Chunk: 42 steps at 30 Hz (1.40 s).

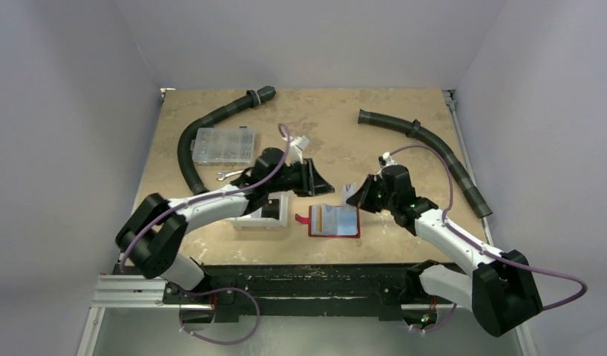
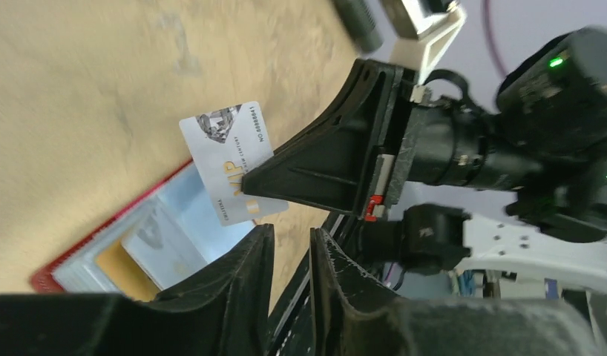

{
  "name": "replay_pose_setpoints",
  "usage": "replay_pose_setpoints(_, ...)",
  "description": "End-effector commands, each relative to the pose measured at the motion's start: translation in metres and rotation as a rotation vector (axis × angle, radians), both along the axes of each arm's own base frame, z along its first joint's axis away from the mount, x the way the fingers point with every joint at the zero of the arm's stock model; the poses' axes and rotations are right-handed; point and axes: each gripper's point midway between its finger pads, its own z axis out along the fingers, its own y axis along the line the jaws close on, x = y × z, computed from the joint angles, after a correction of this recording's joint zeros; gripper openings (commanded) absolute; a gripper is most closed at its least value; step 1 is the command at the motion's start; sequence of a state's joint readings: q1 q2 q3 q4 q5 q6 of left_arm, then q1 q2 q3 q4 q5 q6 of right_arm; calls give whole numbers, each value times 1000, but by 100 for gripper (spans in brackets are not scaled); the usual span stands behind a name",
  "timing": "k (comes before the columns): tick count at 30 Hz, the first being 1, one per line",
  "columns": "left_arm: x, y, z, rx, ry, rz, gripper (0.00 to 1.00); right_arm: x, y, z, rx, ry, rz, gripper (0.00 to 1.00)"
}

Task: Put the credit cards into the card holder
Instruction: Insert the credit card into the card holder.

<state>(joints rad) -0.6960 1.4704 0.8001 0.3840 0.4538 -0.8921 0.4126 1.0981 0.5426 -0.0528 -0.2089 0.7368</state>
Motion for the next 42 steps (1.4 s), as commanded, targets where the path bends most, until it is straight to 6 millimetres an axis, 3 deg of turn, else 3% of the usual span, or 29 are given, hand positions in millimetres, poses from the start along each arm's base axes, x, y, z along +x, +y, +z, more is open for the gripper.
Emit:
replay_pose_setpoints(1, -23, -32, -45, 163, 8, -144, 23, -44, -37, -44, -165, 173, -19, 0)
replay_pose_setpoints(4, -32, -39, -84, 248, 75, -189, 15, -50, -47, -51, -196, 198, -45, 0)
replay_pose_setpoints(6, -37, -39, -109, 286, 122, -214, 11, -53, -42, -51, -169, 211, -25, 0)
replay_pose_setpoints(11, -37, -24, -139, 407, 125, -211, 6, -57, -25, -43, -130, 192, 107, 0)
replay_pose_setpoints(22, -40, 6, -158, 532, 117, -157, 3, -73, 10, -38, 55, 159, 308, 0)
replay_pose_setpoints(42, -52, 22, -170, 547, 153, -131, 1, -79, 12, -53, 204, 234, 337, 0)
